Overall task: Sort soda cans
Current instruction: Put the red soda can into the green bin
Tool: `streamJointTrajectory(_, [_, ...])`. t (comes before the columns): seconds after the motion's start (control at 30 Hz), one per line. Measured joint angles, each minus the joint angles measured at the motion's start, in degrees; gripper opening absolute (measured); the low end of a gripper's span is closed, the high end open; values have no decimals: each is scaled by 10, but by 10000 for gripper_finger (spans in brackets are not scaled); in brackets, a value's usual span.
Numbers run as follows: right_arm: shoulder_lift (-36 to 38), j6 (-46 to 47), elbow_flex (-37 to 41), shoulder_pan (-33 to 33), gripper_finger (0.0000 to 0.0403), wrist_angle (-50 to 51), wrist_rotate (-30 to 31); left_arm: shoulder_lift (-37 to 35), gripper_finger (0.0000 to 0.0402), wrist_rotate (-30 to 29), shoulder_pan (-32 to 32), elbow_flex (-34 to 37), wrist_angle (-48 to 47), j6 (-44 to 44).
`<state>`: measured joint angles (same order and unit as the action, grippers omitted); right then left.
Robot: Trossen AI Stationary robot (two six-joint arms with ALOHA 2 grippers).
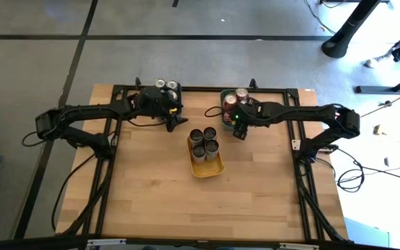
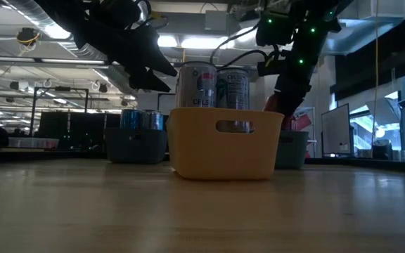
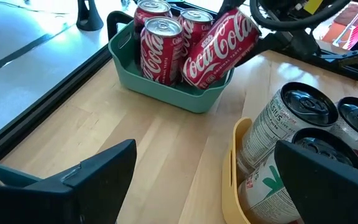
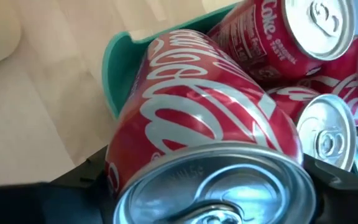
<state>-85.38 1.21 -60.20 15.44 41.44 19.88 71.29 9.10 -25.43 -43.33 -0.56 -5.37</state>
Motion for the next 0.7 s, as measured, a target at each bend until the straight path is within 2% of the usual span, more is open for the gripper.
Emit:
streamJointTrajectory(0.5, [-42, -1, -3, 0, 286, -6, -21, 0, 370, 0, 3, 0, 3, 10])
streamJointTrajectory(0.7, [-44, -3, -2, 0, 319, -25, -21, 0, 370, 0, 3, 0, 5, 13])
